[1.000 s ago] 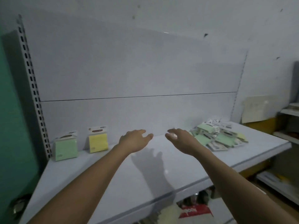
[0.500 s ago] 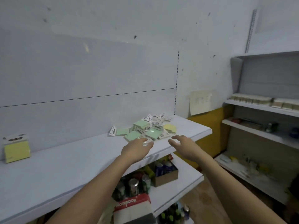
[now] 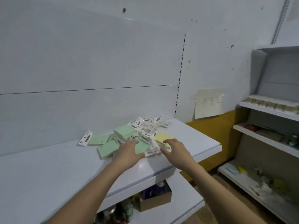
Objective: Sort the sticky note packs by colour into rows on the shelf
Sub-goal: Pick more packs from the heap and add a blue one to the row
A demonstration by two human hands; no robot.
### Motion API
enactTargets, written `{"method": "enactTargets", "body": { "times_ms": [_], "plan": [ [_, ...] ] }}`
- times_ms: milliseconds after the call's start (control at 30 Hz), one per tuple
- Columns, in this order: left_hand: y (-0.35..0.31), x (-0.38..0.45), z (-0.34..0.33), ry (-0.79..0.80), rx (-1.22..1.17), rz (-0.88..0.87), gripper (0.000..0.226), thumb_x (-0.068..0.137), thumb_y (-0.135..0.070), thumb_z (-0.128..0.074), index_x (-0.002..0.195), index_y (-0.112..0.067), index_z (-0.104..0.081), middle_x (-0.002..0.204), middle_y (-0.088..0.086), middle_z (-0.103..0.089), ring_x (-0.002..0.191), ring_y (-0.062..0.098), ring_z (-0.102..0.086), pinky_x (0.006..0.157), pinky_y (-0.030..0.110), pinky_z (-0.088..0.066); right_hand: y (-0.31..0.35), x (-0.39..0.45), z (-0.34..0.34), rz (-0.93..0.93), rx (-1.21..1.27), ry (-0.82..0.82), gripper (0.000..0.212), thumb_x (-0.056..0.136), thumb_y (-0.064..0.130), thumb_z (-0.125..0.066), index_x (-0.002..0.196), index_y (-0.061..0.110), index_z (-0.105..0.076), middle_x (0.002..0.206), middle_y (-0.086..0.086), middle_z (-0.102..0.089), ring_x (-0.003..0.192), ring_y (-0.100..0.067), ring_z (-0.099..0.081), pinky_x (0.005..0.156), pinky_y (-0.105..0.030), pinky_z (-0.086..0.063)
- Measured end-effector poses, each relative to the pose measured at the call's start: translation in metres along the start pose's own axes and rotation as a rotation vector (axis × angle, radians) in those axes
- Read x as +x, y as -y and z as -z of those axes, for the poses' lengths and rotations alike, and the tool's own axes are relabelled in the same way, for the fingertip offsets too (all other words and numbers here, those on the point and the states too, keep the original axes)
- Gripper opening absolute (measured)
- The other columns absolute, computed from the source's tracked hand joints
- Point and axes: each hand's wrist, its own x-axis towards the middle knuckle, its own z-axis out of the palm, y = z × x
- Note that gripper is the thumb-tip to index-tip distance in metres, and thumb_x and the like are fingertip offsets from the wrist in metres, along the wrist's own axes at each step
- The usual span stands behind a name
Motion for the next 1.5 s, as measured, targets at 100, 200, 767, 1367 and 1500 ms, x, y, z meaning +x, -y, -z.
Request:
{"method": "enactTargets", "body": {
  "times_ms": [100, 200, 767, 1367, 1500],
  "plan": [
    [0.005, 0.038, -0.018, -0.008, 0.059, 0.041, 0.079, 0.083, -0.048, -0.064, 0.149, -0.020, -0.030, 0.152, 0.006, -0.031, 0.141, 0.027, -0.022, 0.113, 0.038, -0.023, -0.020, 0.049, 0.006, 0.022, 0.003, -0.044, 0.040, 0.095, 0.040, -0.050, 0.130, 0.021, -0.052, 0.133, -0.001, -0.052, 0.118, -0.021, -0.049, 0.095, -0.040, -0.046],
    [0.006, 0.065, -0.026, -0.069, 0.036, 0.092, 0.071, 0.083, -0.053, -0.062, 0.143, -0.023, -0.040, 0.143, 0.005, -0.041, 0.133, 0.027, -0.029, 0.108, 0.035, -0.027, -0.028, 0.089, 0.009, 0.012, 0.103, -0.080, 0.032, 0.095, 0.028, -0.051, 0.124, 0.017, -0.057, 0.122, -0.003, -0.058, 0.108, -0.020, -0.055, 0.089, -0.034, -0.046],
    [-0.031, 0.107, -0.038, -0.422, 0.027, 0.471, 0.058, 0.071, -0.051, -0.073, 0.121, -0.031, -0.053, 0.126, 0.000, -0.048, 0.122, 0.021, -0.044, 0.095, 0.030, -0.035, -0.024, 0.223, -0.030, 0.135, 0.296, 0.246, 0.014, 0.084, 0.020, -0.064, 0.082, 0.008, -0.058, 0.080, -0.010, -0.059, 0.077, -0.025, -0.056, 0.064, -0.031, -0.039],
    [-0.097, 0.121, -0.049, -0.813, -0.415, 0.547, 0.025, 0.097, -0.044, -0.040, 0.105, -0.022, -0.048, 0.074, 0.009, -0.064, 0.074, 0.029, -0.069, 0.067, 0.038, -0.052, -0.071, 0.242, 0.010, -0.221, 1.436, 1.075, 0.089, 0.069, 0.043, -0.084, 0.141, 0.016, -0.039, 0.124, -0.010, -0.064, 0.115, -0.027, -0.063, 0.102, -0.049, -0.046],
    [-0.104, 0.126, -0.045, -0.758, -0.807, 0.534, 0.027, 0.101, -0.041, -0.035, 0.107, -0.018, -0.049, 0.095, 0.009, -0.062, 0.087, 0.035, -0.070, 0.070, 0.038, -0.057, -0.081, 0.240, 0.009, -0.180, 1.464, 1.101, 0.095, 0.070, 0.020, -0.082, 0.143, 0.030, -0.022, 0.122, -0.012, -0.062, 0.098, -0.028, -0.069, 0.077, -0.047, -0.058]
  ]
}}
